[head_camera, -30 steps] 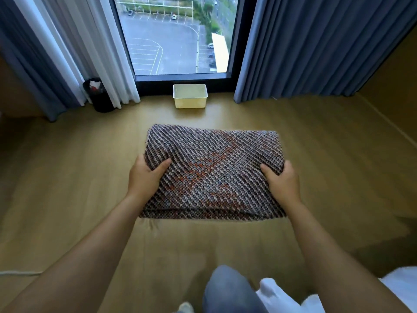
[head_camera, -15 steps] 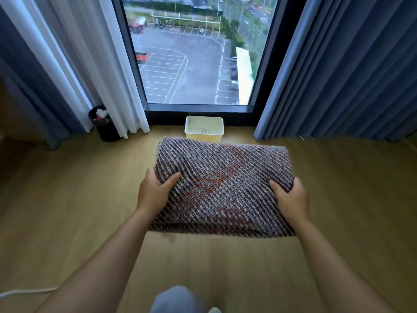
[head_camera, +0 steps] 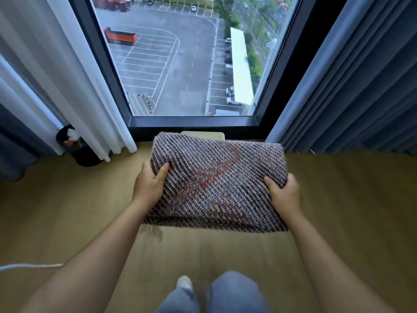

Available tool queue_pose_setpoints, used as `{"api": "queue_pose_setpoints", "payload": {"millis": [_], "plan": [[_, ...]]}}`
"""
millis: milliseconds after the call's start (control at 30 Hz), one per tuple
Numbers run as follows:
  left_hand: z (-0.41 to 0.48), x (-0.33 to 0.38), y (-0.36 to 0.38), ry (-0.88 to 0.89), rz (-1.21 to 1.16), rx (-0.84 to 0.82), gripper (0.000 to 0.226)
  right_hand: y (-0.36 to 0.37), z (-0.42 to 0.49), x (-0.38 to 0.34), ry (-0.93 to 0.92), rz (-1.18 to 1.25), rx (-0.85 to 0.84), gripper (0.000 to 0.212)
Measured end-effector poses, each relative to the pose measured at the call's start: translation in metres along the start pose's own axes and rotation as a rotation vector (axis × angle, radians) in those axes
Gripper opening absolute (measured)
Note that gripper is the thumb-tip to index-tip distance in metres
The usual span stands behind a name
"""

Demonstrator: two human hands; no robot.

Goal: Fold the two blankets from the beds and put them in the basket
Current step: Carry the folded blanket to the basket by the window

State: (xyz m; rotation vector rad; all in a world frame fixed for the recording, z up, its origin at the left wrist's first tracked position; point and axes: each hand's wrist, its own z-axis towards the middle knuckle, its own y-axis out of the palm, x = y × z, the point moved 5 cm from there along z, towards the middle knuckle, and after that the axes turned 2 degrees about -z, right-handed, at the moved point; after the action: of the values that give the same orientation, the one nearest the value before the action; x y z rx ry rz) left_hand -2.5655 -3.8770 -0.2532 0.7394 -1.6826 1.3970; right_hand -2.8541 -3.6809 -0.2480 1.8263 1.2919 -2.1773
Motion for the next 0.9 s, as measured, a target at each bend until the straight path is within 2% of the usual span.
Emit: {"api": "queue_pose_setpoints", "payload": {"millis": [133, 333, 533, 633, 767, 900], "plan": [[0.092, 0.007, 0.049, -0.061, 0.016, -0.079, 0.020, 0.027, 0.085, 0.001, 0.052, 0.010, -0.024, 0.015], [0.236, 0.010, 0.146, -0.215, 0.034, -0.219, 0.024, 0.077, 0.237, 0.024, 0.123, 0.017, -0.097, 0.010], [0.365, -0.008, 0.249, -0.443, -0.038, -0.312, 0.023, 0.137, 0.386, 0.062, 0.272, -0.048, -0.142, 0.016], [0.425, -0.032, 0.291, -0.534, -0.086, -0.261, 0.027, 0.176, 0.446, 0.079, 0.318, -0.109, -0.170, 0.021], [0.514, -0.086, 0.363, -0.522, -0.063, -0.265, 0.015, 0.239, 0.518, 0.124, 0.326, -0.172, -0.148, 0.024], [0.585, -0.167, 0.434, -0.534, -0.067, -0.285, 0.017, 0.311, 0.578, 0.180, 0.291, -0.226, -0.113, 0.023]]}}
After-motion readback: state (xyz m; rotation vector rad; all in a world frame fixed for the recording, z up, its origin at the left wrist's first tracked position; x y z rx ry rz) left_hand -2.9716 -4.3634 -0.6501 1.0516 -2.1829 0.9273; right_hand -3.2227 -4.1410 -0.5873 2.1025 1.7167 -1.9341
